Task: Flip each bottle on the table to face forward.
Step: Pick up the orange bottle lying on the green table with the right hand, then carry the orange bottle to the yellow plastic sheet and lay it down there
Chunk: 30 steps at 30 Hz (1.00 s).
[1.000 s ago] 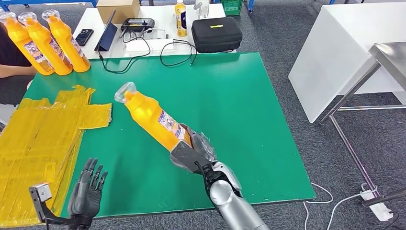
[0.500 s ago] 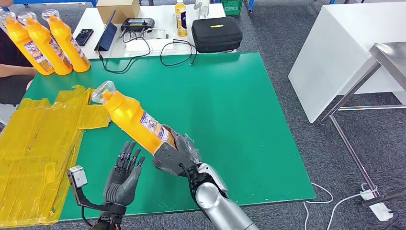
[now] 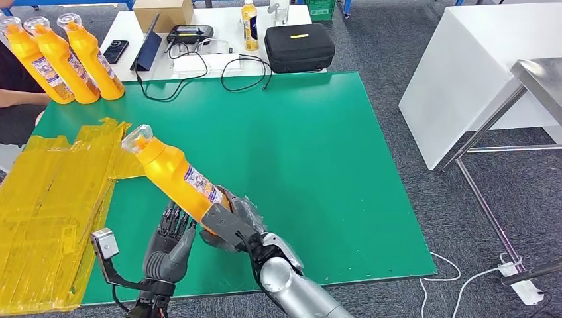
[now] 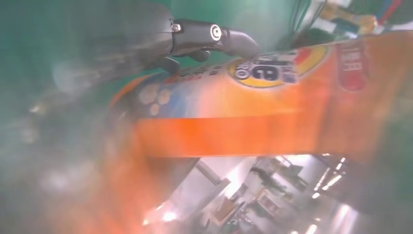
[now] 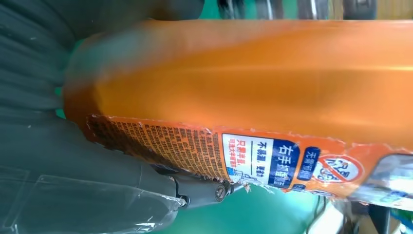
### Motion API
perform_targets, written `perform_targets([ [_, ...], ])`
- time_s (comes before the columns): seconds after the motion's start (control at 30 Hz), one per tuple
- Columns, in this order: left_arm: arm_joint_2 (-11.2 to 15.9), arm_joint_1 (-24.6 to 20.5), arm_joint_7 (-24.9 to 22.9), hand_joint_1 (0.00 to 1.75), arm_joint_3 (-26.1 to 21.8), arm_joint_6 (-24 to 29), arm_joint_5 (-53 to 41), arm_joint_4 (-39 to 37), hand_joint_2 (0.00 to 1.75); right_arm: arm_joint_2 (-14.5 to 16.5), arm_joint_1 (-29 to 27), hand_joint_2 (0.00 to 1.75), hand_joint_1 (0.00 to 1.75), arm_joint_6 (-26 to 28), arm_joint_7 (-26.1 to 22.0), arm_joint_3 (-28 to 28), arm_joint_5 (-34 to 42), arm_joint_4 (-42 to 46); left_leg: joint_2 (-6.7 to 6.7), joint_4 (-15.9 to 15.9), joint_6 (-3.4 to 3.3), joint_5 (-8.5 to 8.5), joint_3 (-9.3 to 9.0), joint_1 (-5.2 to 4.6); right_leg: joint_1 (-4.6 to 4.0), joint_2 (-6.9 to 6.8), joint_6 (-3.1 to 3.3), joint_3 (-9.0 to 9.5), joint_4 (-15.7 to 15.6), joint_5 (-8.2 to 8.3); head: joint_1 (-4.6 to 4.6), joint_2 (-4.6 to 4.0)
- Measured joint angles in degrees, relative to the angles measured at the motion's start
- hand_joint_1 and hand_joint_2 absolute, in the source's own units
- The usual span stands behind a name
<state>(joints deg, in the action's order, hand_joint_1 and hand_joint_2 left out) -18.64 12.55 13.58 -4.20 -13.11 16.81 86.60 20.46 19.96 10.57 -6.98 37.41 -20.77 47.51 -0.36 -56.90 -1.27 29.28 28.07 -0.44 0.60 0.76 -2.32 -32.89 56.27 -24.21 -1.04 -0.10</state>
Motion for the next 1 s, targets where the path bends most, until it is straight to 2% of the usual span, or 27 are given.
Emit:
perform_targets([
  [0.3, 0.1, 1.2, 0.3, 0.00, -2.3, 0.2, -0.1, 1.1, 1.75, 0.0, 1.2, 1.75, 1.75, 1.5, 0.8, 8.9, 4.4, -2.7, 0.00, 0.0, 0.00, 0.00, 0.03, -0.01, 0.00, 0.00, 0.00, -0.03, 0.0, 0.00, 0.01, 0.00],
  [0.43, 0.1, 1.5, 0.5, 0.00, -4.0, 0.3, -0.4, 1.6, 1.75, 0.0, 1.9, 1.75, 1.75, 1.2, 1.3, 15.0, 6.6, -3.2, 0.02, 0.0, 0.00, 0.00, 0.03, -0.01, 0.00, 0.01, 0.00, -0.04, 0.0, 0.00, 0.01, 0.00],
  [0.63, 0.1, 3.2, 1.3, 0.00, -7.2, 0.8, -0.8, 2.2, 1.75, 0.0, 4.3, 1.75, 1.75, -2.0, -1.8, 23.4, 8.0, -5.5, 0.03, 0.0, 0.00, 0.00, 0.01, 0.00, -0.04, 0.01, 0.00, -0.05, 0.0, 0.00, 0.00, 0.01],
  [1.0, -0.6, 5.4, 2.3, 0.00, -9.9, -0.1, -0.7, 2.2, 1.75, 0.0, 6.7, 1.75, 1.75, -3.5, -1.9, 29.5, 8.2, -6.8, 0.06, 0.0, 0.00, 0.00, -0.01, -0.02, -0.03, 0.02, 0.00, -0.05, 0.0, 0.00, 0.00, 0.00],
])
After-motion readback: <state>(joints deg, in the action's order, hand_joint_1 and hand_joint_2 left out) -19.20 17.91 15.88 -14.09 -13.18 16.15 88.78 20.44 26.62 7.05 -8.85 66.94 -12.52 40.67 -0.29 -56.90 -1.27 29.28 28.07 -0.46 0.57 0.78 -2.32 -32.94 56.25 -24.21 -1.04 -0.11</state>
